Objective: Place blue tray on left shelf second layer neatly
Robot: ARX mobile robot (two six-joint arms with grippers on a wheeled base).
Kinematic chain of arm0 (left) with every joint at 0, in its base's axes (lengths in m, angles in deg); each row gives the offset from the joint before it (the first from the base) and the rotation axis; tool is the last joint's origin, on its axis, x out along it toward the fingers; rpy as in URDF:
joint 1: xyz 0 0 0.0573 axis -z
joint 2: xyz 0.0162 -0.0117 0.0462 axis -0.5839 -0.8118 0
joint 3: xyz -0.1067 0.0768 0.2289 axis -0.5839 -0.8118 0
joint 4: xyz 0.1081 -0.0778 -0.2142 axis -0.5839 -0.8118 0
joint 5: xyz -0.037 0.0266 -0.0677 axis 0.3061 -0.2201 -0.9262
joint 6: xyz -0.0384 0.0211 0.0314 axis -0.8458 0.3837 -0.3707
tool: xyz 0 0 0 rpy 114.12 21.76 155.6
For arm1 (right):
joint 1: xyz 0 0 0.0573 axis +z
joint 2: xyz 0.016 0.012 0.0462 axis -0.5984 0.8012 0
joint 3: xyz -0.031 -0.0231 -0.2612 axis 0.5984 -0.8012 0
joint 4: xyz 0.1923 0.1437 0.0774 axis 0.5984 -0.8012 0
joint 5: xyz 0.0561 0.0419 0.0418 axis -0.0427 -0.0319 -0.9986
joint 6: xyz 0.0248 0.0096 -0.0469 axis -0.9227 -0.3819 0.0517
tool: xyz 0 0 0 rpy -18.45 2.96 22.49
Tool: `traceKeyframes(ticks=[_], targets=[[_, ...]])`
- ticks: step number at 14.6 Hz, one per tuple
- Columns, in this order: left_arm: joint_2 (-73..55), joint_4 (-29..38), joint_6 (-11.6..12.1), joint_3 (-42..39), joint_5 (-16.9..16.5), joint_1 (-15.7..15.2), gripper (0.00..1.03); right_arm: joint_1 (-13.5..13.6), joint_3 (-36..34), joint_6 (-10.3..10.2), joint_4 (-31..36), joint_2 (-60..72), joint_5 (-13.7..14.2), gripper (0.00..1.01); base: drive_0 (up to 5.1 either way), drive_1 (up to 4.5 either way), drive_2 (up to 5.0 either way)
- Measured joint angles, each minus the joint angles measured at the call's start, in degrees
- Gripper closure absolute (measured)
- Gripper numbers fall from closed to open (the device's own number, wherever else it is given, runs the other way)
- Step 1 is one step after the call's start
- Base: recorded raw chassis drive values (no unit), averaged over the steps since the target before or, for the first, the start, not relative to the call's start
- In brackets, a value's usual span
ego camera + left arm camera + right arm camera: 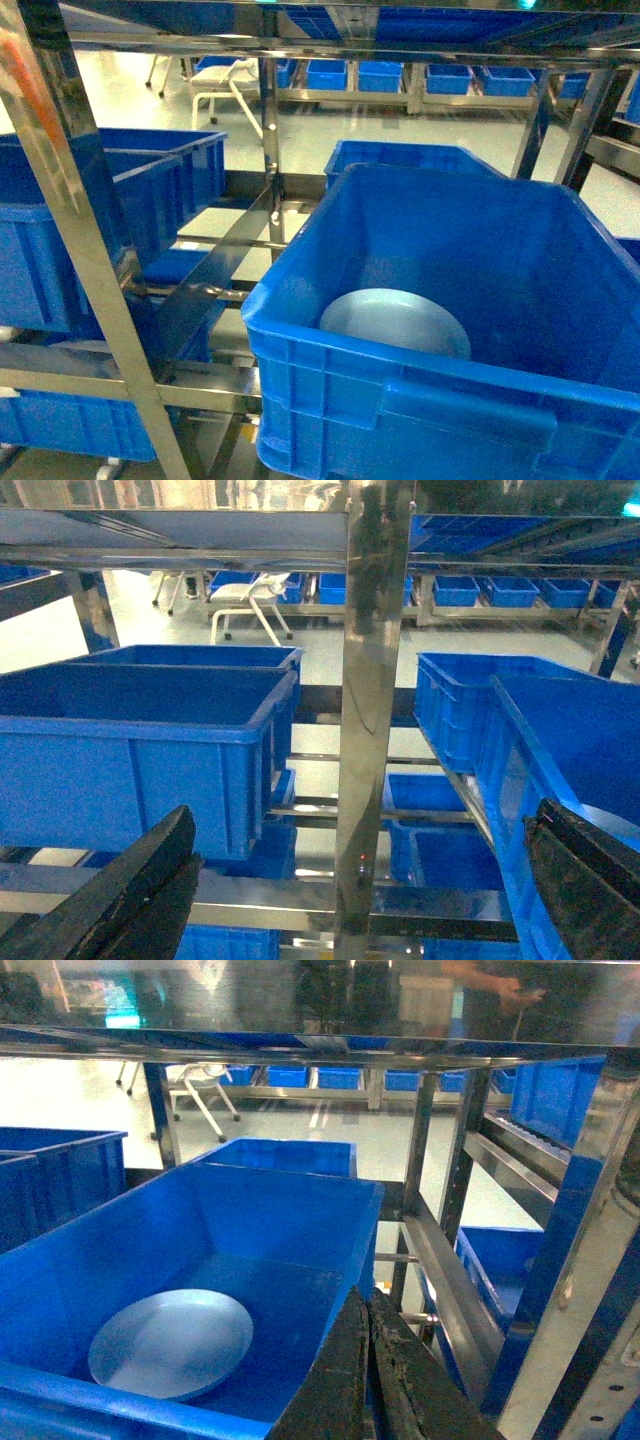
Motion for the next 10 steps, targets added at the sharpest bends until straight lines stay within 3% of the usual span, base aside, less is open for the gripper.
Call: traceKeyframes(ticks=[3, 4, 10], targets=[[0.0, -0.02, 0.02, 0.0, -0.02, 0.0, 0.05, 0.0, -2.23, 0.04, -1.18, -3.5, 0.02, 0.99, 0.0, 0.0, 0.0], [0.0, -0.02, 0.02, 0.0, -0.02, 0.0, 0.05, 0.0, -2.21, 0.02, -9.6, -9.57, 0.02, 0.99, 0.0, 0.0, 0.0], [0.0, 0.0, 0.02, 0.0, 0.0, 0.0, 0.05, 0.0, -2.21, 0.04, -10.54, -12.66, 0.04, 0.98, 0.0, 0.0, 0.0]])
